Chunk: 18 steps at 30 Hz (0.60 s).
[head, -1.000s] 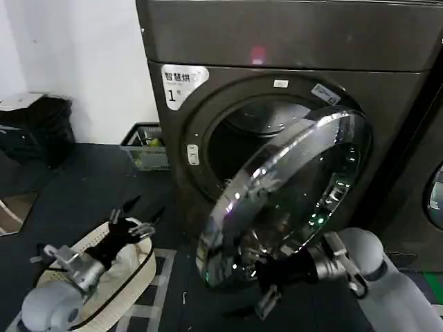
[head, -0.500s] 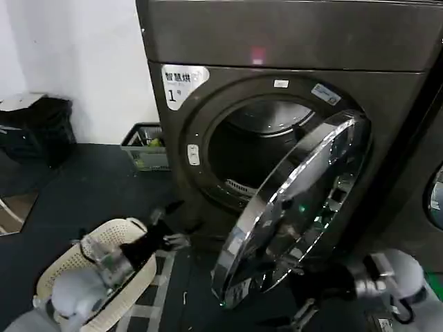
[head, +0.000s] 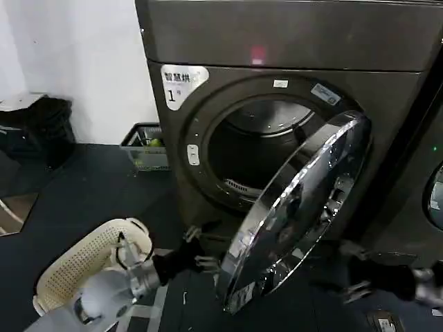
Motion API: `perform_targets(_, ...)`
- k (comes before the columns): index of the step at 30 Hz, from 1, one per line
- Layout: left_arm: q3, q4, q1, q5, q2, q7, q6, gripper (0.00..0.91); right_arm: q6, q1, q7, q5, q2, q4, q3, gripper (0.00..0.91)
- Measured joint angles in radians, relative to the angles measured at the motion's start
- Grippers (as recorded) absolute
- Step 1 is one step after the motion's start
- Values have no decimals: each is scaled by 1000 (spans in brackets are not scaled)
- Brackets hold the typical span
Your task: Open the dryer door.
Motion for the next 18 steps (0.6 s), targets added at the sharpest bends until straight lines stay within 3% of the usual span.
perform_targets(8,124,-12,-93,2,7,71,-2,907,16,-16,239,10,50,18,278,907)
perform_targets(12,183,-9,-143,-16,1,75,1,907,-34,-51,414,-44,79,52,394,907)
perform_targets(18,279,16,-236,-49,-20,34,6,907,-62,-107,692,-128,104,79,561,907)
